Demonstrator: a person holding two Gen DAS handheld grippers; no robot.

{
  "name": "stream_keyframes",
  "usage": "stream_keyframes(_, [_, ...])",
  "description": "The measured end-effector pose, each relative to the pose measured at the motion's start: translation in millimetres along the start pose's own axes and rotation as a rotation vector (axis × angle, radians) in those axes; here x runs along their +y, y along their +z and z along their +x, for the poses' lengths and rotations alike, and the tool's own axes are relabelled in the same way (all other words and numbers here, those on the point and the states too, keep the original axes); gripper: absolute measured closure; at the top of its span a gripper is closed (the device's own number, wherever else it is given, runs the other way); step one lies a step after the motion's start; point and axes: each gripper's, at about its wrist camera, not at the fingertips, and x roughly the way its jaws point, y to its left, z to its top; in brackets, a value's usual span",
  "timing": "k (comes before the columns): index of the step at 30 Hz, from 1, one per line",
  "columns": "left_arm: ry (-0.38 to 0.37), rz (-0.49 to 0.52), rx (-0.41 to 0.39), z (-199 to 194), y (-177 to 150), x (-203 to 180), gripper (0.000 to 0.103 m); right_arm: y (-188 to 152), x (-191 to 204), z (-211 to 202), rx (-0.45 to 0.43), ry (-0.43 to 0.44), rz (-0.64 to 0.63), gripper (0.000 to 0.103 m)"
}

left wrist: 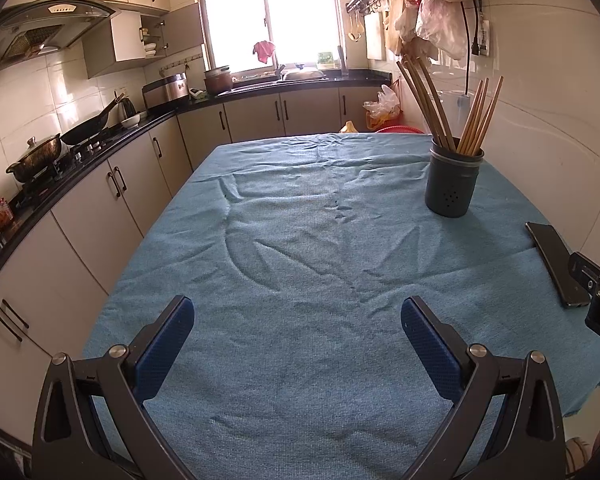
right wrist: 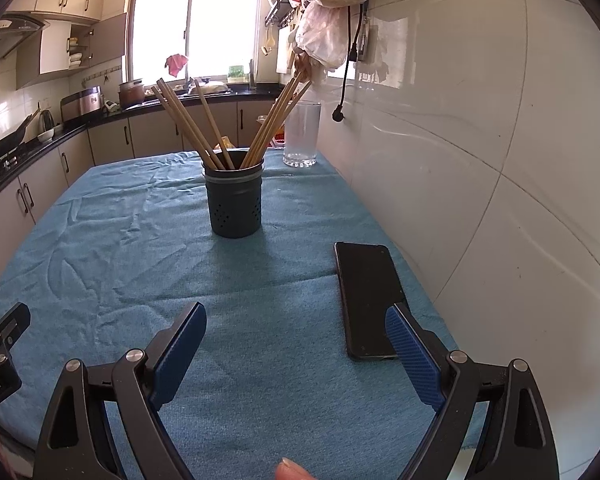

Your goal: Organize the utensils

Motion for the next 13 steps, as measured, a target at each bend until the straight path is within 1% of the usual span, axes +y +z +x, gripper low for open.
stream_keyframes(10, [0.003, -0.013, 0.006, 1.3, -1.5, 5.4, 0.000, -1.5, 8.4, 3.7, 0.013, 0.009, -0.018, 0.009])
stream_keyframes(11, [0.008, -0.024, 0.006, 2.5, -1.7, 10.5, 0.000, -1.7, 11.4, 4.8, 0.017, 0.013, -0.024, 0.009])
stream_keyframes(13, [0.042, -0.060, 0.014, 8.6, 0.7, 24.9, 0.000, -0.8, 19.1, 9.5, 0.028, 0.040, -0.047, 0.009])
